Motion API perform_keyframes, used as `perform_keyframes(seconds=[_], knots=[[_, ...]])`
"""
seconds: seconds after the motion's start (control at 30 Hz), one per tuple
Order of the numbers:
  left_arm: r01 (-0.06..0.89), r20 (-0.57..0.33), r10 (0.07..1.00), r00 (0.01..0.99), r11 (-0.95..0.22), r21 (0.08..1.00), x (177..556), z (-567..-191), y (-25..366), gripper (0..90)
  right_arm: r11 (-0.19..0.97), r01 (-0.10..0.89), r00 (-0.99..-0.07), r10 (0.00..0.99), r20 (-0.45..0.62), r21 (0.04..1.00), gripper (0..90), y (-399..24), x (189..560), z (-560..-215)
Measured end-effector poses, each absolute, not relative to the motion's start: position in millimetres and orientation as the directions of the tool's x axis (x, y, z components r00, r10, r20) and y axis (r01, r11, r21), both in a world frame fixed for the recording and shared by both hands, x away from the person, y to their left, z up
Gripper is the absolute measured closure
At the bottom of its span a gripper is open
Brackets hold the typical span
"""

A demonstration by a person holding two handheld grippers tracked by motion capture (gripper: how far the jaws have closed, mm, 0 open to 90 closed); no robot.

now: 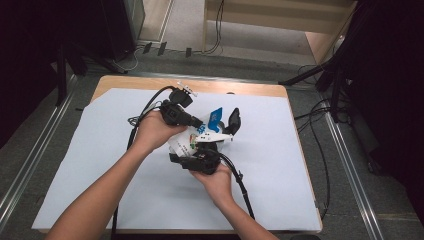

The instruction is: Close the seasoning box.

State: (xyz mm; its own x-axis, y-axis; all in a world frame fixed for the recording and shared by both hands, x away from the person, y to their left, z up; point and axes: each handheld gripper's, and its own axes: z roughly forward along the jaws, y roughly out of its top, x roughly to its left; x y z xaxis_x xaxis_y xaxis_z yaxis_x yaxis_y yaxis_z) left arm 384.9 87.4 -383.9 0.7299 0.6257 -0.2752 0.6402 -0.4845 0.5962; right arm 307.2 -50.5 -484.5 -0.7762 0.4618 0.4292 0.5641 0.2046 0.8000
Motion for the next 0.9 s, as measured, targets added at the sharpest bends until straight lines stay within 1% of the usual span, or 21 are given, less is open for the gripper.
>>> perform_keyframes(seconds=[0.13,0.17,0.23,0.33,0.43,0.57,0.7,0.9], knots=[[0.653,-0.289,0.632,0.719,-0.471,0.593,385.5,-384.0,84.4,90.0,0.220,0.554,-0.780,0.475,0.408,0.803,54.6,-49.6,306.8,-482.8],[0.652,-0.286,0.633,0.720,-0.472,0.594,385.7,-383.7,84.4,90.0,0.217,0.557,-0.778,0.474,0.412,0.802,54.9,-49.9,307.0,-482.7],[0.650,-0.290,0.628,0.722,-0.471,0.596,386.3,-383.4,84.8,90.0,0.207,0.562,-0.772,0.479,0.418,0.801,58.8,-51.2,307.9,-482.3],[0.647,-0.294,0.624,0.724,-0.464,0.606,387.3,-383.1,84.7,89.9,0.187,0.576,-0.765,0.465,0.445,0.796,59.7,-53.5,309.9,-481.1],[0.644,-0.304,0.613,0.730,-0.465,0.607,387.1,-382.8,83.4,87.9,0.161,0.591,-0.756,0.451,0.474,0.790,60.0,-55.5,311.2,-480.4],[0.637,-0.290,0.614,0.734,-0.475,0.607,386.9,-381.1,82.3,87.4,0.142,0.600,-0.750,0.441,0.493,0.787,60.1,-56.6,312.0,-479.5],[0.635,-0.281,0.618,0.734,-0.478,0.608,387.5,-381.3,83.0,89.8,0.149,0.597,-0.753,0.442,0.487,0.788,59.8,-56.0,312.7,-478.7],[0.638,-0.284,0.624,0.728,-0.466,0.612,387.3,-382.5,84.3,90.0,0.170,0.587,-0.760,0.453,0.467,0.791,59.7,-54.8,313.0,-479.0]])
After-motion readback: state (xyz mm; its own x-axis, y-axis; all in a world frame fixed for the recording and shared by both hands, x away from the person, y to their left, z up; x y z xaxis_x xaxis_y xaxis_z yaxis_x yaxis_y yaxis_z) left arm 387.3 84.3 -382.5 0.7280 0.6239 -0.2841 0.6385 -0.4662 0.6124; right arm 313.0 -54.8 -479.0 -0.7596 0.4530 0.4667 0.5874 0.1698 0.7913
